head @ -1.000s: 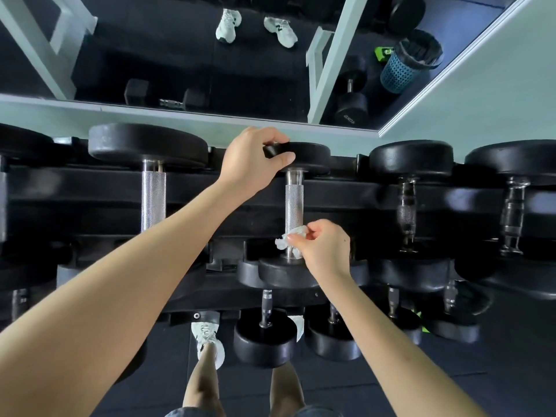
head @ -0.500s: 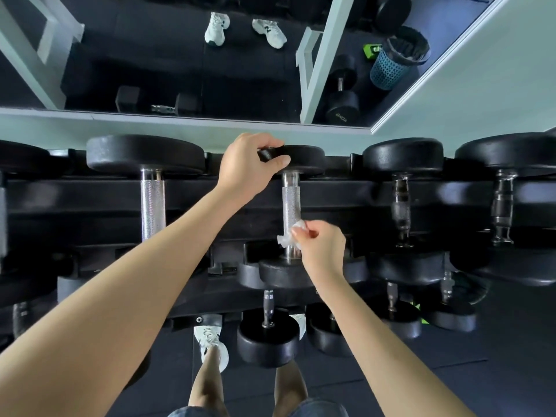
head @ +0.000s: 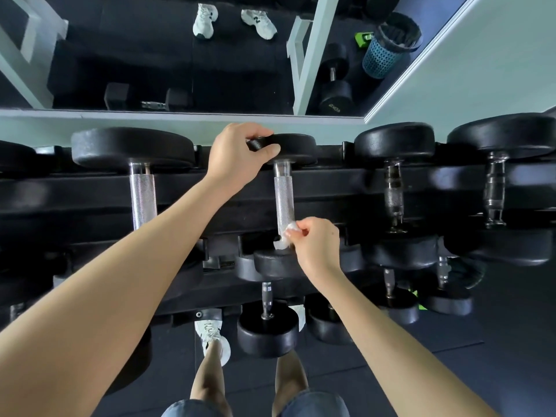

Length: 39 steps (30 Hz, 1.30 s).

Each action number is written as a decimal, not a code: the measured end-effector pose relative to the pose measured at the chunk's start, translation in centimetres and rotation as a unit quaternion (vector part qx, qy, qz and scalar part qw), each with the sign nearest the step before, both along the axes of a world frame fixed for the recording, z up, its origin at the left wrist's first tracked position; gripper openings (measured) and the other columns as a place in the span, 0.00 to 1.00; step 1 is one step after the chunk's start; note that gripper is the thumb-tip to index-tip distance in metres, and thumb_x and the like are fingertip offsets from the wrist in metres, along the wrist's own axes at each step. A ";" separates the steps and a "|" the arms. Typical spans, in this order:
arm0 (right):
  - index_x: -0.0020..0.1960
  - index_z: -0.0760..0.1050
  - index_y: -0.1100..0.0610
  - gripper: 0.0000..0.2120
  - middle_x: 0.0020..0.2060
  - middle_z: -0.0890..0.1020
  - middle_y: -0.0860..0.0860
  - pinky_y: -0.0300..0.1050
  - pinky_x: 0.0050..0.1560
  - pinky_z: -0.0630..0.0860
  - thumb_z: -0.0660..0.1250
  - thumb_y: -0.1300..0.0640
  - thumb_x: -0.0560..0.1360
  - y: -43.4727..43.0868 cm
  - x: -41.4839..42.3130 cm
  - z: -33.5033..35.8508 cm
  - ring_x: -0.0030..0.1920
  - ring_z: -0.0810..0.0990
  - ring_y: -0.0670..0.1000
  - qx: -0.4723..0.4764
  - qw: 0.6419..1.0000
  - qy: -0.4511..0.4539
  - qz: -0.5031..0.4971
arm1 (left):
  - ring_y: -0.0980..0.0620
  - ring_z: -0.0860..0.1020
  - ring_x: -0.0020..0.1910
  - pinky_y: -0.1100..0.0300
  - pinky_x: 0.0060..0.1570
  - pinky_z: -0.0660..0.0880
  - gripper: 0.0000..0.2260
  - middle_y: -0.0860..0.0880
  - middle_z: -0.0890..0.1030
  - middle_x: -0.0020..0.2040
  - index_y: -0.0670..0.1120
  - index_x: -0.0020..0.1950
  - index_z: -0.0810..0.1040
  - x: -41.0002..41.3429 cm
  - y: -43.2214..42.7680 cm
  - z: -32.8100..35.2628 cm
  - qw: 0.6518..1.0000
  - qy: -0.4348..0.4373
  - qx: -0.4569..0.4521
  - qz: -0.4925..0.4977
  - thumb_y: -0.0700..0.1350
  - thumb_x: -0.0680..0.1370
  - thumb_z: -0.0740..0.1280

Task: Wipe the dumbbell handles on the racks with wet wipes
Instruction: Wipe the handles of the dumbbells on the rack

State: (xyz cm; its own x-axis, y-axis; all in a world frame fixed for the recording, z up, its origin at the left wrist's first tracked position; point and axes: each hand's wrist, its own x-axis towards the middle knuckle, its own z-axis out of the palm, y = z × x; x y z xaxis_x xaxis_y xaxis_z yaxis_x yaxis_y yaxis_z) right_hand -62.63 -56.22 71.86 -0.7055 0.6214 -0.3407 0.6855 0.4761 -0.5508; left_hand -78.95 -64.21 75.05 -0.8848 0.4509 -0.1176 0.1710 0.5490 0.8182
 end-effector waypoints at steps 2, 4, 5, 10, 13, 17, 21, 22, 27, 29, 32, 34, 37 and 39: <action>0.28 0.66 0.61 0.18 0.25 0.69 0.50 0.43 0.31 0.63 0.66 0.59 0.74 0.5 -0.1 0.2 0.29 0.66 0.49 0.042 0.996 -0.064 0.049 | 0.57 0.74 0.53 0.64 0.50 0.69 0.14 0.53 0.79 0.56 0.51 0.59 0.80 0.1 0.0 0.1 1.000 -0.006 0.000 0.001 0.50 0.74 0.71; 0.28 0.69 0.57 0.18 0.24 0.69 0.50 0.43 0.33 0.63 0.66 0.54 0.74 1.2 -0.4 1.0 0.32 0.70 0.52 0.105 0.978 -0.139 0.113 | 0.56 0.75 0.53 0.64 0.50 0.69 0.14 0.52 0.79 0.56 0.51 0.59 0.79 0.1 -0.1 0.2 1.000 -0.012 -0.003 -0.005 0.50 0.74 0.71; 0.29 0.73 0.56 0.16 0.25 0.73 0.50 0.42 0.33 0.65 0.67 0.52 0.74 1.8 -0.6 1.3 0.34 0.73 0.53 0.100 0.976 -0.153 0.115 | 0.55 0.75 0.54 0.63 0.51 0.70 0.14 0.52 0.79 0.56 0.51 0.59 0.79 0.1 -0.1 0.3 1.000 -0.015 -0.004 -0.010 0.50 0.74 0.71; 0.38 0.83 0.60 0.08 0.31 0.82 0.55 0.46 0.41 0.78 0.69 0.58 0.74 3.9 -2.0 0.7 0.35 0.77 0.48 -0.171 0.981 0.046 -0.076 | 0.52 0.75 0.53 0.58 0.53 0.74 0.15 0.54 0.76 0.50 0.51 0.55 0.78 0.1 -0.2 1.5 0.996 -0.077 -0.030 0.019 0.56 0.73 0.71; 0.46 0.80 0.67 0.08 0.35 0.79 0.55 0.47 0.49 0.81 0.68 0.61 0.75 4.4 -3.3 0.6 0.36 0.78 0.46 -0.319 0.944 0.053 -0.066 | 0.52 0.73 0.39 0.58 0.39 0.73 0.21 0.53 0.72 0.38 0.49 0.44 0.72 0.1 0.3 1.8 0.984 -0.162 -0.062 0.035 0.66 0.69 0.68; 0.55 0.78 0.63 0.10 0.34 0.81 0.46 0.45 0.51 0.80 0.67 0.60 0.76 4.9 -3.5 0.1 0.39 0.80 0.43 -0.372 0.927 0.038 -0.026 | 0.54 0.71 0.40 0.61 0.33 0.69 0.39 0.52 0.73 0.42 0.43 0.63 0.68 0.1 1.8 2.2 0.974 -0.183 -0.125 0.040 0.71 0.65 0.68; 0.58 0.75 0.60 0.12 0.50 0.83 0.56 0.51 0.56 0.78 0.67 0.59 0.76 5.0 -4.2 -0.5 0.52 0.83 0.54 -0.465 0.883 0.038 -0.055 | 0.53 0.72 0.41 0.58 0.38 0.72 0.38 0.51 0.73 0.42 0.44 0.59 0.67 -0.2 2.3 1.7 0.975 -0.173 -0.129 0.057 0.70 0.63 0.70; 0.58 0.75 0.59 0.11 0.51 0.83 0.57 0.52 0.57 0.77 0.67 0.59 0.76 4.9 -4.3 -0.5 0.53 0.83 0.55 -0.476 0.877 0.039 -0.060 | 0.52 0.74 0.43 0.57 0.40 0.73 0.36 0.51 0.73 0.42 0.45 0.56 0.68 -0.2 2.1 1.5 0.975 -0.175 -0.118 0.064 0.70 0.62 0.71; 0.54 0.79 0.61 0.09 0.48 0.83 0.57 0.52 0.56 0.78 0.69 0.60 0.74 3.9 -4.6 -0.9 0.52 0.82 0.58 -0.432 0.895 0.062 -0.092 | 0.49 0.77 0.50 0.50 0.51 0.78 0.34 0.50 0.77 0.48 0.47 0.50 0.71 -0.2 1.3 0.5 0.978 -0.174 -0.061 0.100 0.70 0.58 0.74; 0.54 0.80 0.62 0.10 0.45 0.83 0.56 0.46 0.50 0.79 0.70 0.61 0.73 3.7 -4.8 -0.7 0.49 0.82 0.55 -0.419 0.898 0.069 -0.116 | 0.50 0.78 0.50 0.49 0.51 0.79 0.35 0.51 0.77 0.48 0.49 0.48 0.72 -0.2 1.0 0.2 0.979 -0.177 -0.033 0.097 0.72 0.54 0.73; 0.54 0.80 0.63 0.11 0.41 0.82 0.53 0.38 0.42 0.76 0.72 0.62 0.72 3.7 -4.8 -0.4 0.43 0.81 0.49 -0.392 0.907 0.077 -0.134 | 0.52 0.78 0.50 0.51 0.52 0.78 0.35 0.52 0.78 0.47 0.50 0.47 0.74 -0.4 0.6 0.2 0.979 -0.191 -0.025 0.062 0.74 0.52 0.71; 0.51 0.81 0.64 0.09 0.40 0.82 0.54 0.41 0.44 0.77 0.72 0.64 0.71 3.7 -4.8 -0.1 0.42 0.81 0.50 -0.371 0.914 0.074 -0.146 | 0.53 0.78 0.49 0.55 0.50 0.77 0.30 0.53 0.80 0.47 0.49 0.47 0.78 -1.1 0.5 0.9 0.987 -0.135 -0.088 0.017 0.72 0.59 0.71; 0.42 0.80 0.68 0.05 0.35 0.81 0.56 0.49 0.47 0.79 0.72 0.65 0.70 3.5 -5.3 0.2 0.39 0.80 0.53 -0.315 0.936 0.067 -0.138 | 0.54 0.78 0.48 0.60 0.48 0.74 0.23 0.53 0.82 0.45 0.47 0.51 0.82 -2.5 0.1 2.3 0.991 -0.049 -0.120 -0.019 0.63 0.66 0.73; 0.30 0.77 0.63 0.10 0.29 0.79 0.55 0.51 0.43 0.79 0.72 0.65 0.69 3.1 -5.7 0.2 0.35 0.79 0.53 -0.267 0.952 0.068 -0.136 | 0.54 0.79 0.49 0.61 0.50 0.73 0.22 0.52 0.82 0.48 0.47 0.55 0.82 -3.0 -0.6 2.4 0.992 -0.064 -0.103 -0.029 0.58 0.67 0.75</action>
